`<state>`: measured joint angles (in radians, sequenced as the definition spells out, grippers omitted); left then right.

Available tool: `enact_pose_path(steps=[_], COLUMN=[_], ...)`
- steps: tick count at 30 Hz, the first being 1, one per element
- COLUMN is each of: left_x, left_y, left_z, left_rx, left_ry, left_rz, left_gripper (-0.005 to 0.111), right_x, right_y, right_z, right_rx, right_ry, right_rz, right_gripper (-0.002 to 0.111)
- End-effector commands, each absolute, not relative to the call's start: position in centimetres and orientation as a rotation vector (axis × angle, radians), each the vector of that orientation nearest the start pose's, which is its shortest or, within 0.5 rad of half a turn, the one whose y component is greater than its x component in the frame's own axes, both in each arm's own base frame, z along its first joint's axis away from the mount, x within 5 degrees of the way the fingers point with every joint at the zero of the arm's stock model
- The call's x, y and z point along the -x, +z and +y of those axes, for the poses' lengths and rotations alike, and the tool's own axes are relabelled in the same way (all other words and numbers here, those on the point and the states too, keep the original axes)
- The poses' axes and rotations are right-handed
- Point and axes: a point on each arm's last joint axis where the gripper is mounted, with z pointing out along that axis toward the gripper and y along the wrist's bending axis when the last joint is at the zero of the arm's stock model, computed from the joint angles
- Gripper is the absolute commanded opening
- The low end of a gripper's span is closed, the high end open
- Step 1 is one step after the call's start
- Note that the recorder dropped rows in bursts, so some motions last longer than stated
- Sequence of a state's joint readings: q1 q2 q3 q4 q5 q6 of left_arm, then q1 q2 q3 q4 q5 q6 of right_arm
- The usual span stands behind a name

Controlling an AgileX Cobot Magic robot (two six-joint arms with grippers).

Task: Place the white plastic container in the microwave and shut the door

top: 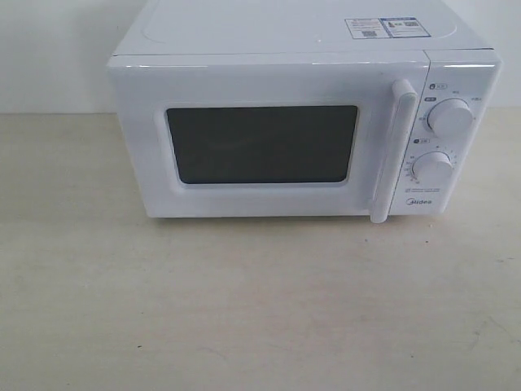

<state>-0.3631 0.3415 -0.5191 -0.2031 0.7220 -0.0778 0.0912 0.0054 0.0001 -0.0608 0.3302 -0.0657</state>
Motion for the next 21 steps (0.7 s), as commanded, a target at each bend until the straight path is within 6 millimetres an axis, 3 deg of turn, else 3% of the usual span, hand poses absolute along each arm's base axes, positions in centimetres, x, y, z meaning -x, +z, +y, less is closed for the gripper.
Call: enact_pose_path(steps=[1,21], left_x=[-5.57,-5.57], left_y=[30.29,30.29], left_z=[-3.41,-3.41], left_rx=[-0.219,-0.219], left_ry=[-0.514,-0.514], left_rz=[2.019,2.019], left_gripper=[0.004,0.004], right_x=[-5.37,-5.35], right_y=[18.38,18.27], right_z=[0.4,0.39], right_rx=[0.205,0.133], right_ry=[-0.047,0.009], right_rz=[1.798,1.817], right_gripper=[0.0,0.0])
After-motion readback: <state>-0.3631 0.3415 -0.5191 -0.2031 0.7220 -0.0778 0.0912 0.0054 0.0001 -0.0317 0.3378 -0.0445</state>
